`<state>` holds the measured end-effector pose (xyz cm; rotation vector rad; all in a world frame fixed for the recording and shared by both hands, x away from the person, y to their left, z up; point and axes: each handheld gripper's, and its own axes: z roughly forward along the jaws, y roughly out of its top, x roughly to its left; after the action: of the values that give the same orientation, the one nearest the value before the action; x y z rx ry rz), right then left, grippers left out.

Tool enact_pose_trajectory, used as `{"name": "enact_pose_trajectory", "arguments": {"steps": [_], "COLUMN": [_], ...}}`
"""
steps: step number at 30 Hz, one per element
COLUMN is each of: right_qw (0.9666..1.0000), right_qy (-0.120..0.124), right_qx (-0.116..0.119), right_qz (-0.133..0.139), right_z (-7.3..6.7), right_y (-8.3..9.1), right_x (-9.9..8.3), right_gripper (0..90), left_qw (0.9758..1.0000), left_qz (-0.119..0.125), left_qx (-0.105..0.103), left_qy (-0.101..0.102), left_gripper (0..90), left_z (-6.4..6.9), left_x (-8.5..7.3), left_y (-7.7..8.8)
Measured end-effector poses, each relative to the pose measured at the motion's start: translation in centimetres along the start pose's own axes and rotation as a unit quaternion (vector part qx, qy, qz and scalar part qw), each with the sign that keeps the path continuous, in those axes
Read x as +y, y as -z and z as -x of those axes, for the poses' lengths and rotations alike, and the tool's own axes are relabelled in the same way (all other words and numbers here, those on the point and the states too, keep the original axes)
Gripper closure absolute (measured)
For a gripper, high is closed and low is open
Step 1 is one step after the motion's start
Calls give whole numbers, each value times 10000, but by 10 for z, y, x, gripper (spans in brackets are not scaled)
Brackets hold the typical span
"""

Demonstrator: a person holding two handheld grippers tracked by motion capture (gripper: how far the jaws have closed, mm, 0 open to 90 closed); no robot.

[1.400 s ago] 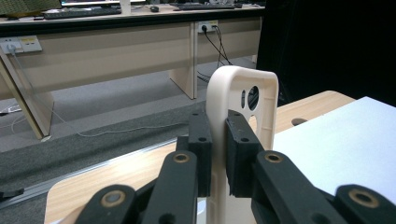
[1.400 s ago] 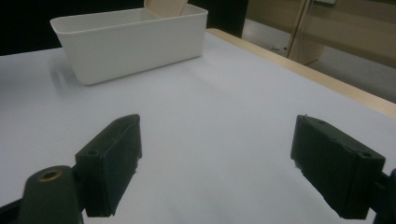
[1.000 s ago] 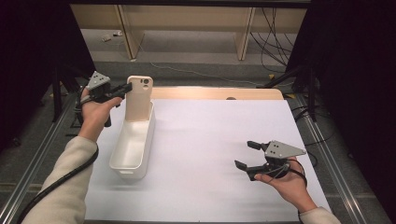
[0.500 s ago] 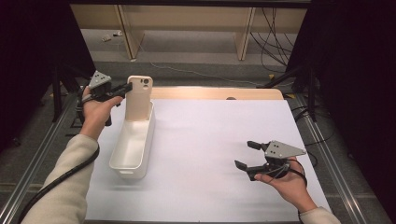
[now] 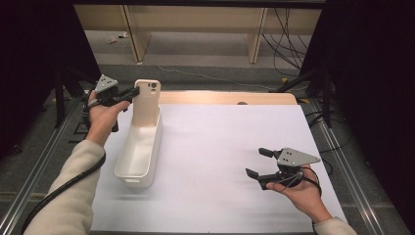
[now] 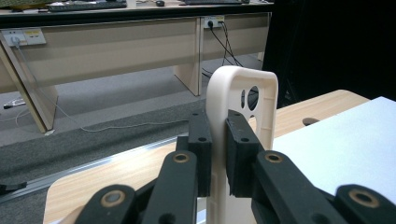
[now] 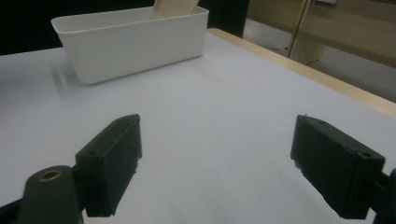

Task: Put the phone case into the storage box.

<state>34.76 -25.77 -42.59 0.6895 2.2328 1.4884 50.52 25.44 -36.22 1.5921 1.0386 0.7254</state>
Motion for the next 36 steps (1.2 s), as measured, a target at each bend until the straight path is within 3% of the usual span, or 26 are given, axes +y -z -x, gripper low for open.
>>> {"name": "enact_pose_trajectory", "arguments": {"steps": [36], "right_qw": [10000], "right_qy": [-4], "right_qx": [17], "right_qz": [-22], "right_z": [0], "right_y": [0], "right_x": [0], "right_gripper": [177], "left_qw": [9998], "left_qz": [-170], "left_qx": [121], "left_qy": [6], "left_gripper": [817], "left_z": [-4], "left_x": [-7], "left_y": [-12]}}
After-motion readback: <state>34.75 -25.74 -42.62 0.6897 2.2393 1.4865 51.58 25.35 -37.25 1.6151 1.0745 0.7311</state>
